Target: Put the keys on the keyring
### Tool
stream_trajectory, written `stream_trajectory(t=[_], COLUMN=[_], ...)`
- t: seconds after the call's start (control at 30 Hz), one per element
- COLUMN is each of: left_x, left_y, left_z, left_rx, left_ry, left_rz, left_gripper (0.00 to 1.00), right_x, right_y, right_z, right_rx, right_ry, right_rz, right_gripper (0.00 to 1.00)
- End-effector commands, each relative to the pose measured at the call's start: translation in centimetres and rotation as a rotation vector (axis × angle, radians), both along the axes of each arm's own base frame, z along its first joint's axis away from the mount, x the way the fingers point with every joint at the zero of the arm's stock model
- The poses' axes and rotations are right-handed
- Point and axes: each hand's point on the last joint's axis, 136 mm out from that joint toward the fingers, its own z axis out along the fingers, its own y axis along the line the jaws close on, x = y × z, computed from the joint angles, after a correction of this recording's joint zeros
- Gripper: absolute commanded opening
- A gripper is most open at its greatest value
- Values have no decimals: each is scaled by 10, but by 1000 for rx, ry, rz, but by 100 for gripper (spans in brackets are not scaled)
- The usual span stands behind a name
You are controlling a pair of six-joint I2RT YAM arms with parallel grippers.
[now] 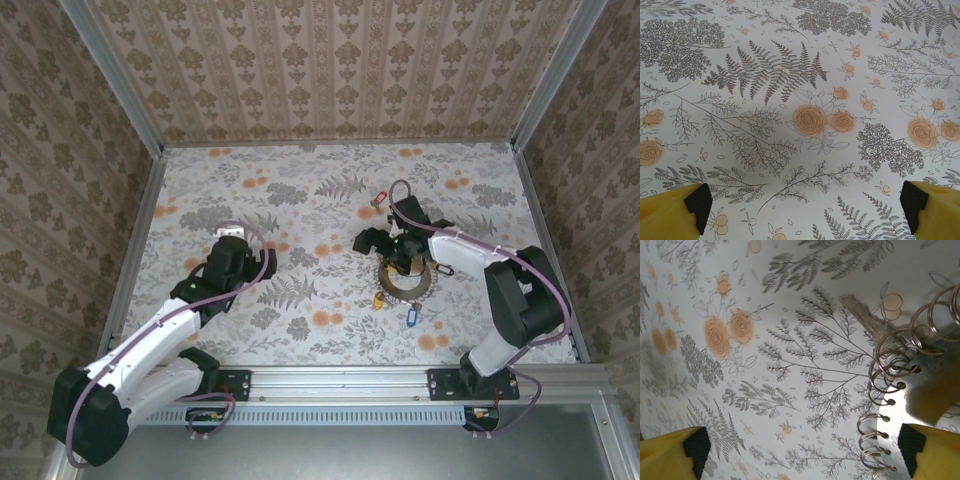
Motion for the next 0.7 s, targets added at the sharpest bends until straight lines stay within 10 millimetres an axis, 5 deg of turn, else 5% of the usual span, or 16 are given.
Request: stream_trajectory(t=[0.0, 0.07, 0.23, 0.37, 0.67], left_x=[-1, -1, -1, -2, -5], left_y=[4, 4, 4, 4, 8], left_z=[-1, 0, -2, -2, -1], left_rx=[-26, -27, -29, -32, -48], left_ry=[-4, -5, -2, -3, -20], left_rz=[27, 27, 26, 26, 35], left_gripper=[100, 100, 100, 100, 100], right_x=[-24, -35, -62, -69, -43], right_y=[-25, -39, -47, -34, -23], right_z=[12, 14, 5, 1, -17], right_rx=[-163, -237, -296, -364, -515], right_ry=[48, 66, 201, 282, 287], right_rz=[73, 83, -26, -158, -214], right_gripper=[91, 83, 38, 37, 27])
